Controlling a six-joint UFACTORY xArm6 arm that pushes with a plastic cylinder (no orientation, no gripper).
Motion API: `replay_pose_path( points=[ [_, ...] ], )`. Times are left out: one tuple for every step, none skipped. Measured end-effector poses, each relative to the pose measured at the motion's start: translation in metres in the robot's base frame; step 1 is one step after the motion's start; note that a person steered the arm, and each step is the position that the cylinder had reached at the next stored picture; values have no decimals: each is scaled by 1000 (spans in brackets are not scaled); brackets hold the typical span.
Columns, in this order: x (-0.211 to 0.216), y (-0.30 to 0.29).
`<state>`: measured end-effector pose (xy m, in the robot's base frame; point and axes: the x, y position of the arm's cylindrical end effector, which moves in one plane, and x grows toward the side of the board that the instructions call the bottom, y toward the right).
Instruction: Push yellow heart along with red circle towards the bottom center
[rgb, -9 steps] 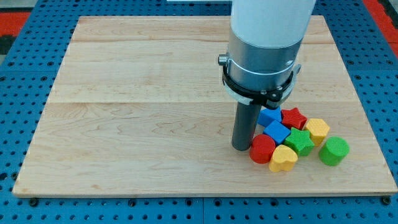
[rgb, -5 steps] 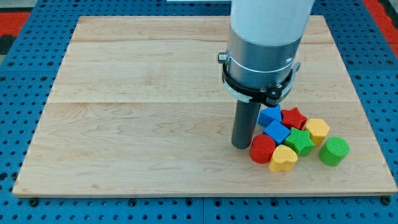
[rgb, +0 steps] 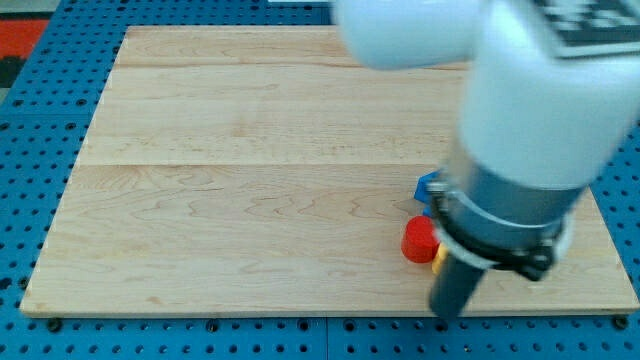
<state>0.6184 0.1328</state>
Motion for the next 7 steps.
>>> replay_pose_path(
  points=[
    [-1, 53],
    [-17, 45],
    [-45, 15],
    [-72, -22],
    [-79, -45],
    [-65, -54],
    [-71, -96]
  ],
)
